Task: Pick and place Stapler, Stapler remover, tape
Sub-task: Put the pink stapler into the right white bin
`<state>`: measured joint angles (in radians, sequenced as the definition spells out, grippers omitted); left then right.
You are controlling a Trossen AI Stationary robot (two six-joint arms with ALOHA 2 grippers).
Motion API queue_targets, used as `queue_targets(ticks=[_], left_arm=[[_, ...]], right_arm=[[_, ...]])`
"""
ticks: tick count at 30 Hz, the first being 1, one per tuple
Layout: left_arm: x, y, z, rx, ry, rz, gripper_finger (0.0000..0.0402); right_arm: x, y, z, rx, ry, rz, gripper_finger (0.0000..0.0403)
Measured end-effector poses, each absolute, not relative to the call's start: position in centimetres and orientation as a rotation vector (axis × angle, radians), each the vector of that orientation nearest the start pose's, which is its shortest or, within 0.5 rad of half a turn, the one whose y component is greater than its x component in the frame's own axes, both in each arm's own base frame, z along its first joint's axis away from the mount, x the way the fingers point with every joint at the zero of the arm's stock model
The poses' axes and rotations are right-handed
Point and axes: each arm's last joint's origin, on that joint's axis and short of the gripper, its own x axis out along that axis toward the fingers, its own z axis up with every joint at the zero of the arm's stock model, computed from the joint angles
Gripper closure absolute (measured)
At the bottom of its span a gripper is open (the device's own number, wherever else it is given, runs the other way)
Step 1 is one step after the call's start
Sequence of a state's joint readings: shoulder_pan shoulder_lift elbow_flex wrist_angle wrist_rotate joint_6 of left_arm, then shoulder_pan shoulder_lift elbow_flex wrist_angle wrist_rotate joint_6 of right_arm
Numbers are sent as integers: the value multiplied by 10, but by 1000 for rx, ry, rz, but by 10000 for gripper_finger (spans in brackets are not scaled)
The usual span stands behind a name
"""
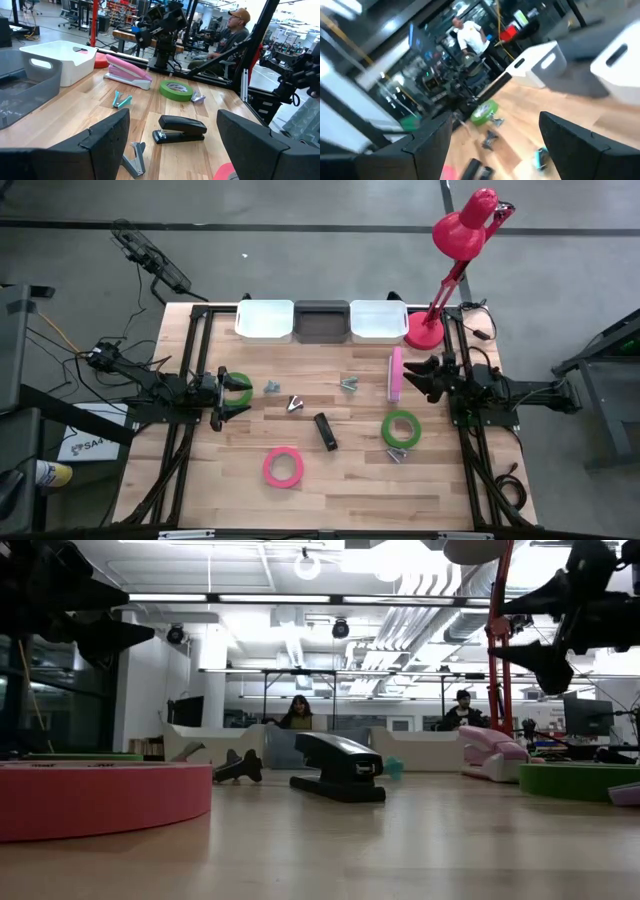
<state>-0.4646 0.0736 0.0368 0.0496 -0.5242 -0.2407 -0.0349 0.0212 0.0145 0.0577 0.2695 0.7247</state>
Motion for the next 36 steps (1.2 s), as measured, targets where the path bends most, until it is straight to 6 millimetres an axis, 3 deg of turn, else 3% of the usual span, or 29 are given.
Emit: queue_targets(ticks=[7,10,17,22,29,36], left_arm=[[93,-30,175,-247,-19,57,106],[93,-30,175,-247,-18,58,106],[93,-30,175,-247,-19,58,106],[93,-30,175,-247,-18,58,106],[93,-30,175,-247,-19,58,106],[93,-30,175,-247,-19,58,106]], right_arm=[[96,-9,173,840,-123,-226,112],[93,-10,182,853,-71,-284,112],[79,-16,213,907,119,-661,112],[77,-17,232,923,346,-869,112],[111,-18,248,950,570,-993,112],[144,-29,235,1047,800,-1065,112]])
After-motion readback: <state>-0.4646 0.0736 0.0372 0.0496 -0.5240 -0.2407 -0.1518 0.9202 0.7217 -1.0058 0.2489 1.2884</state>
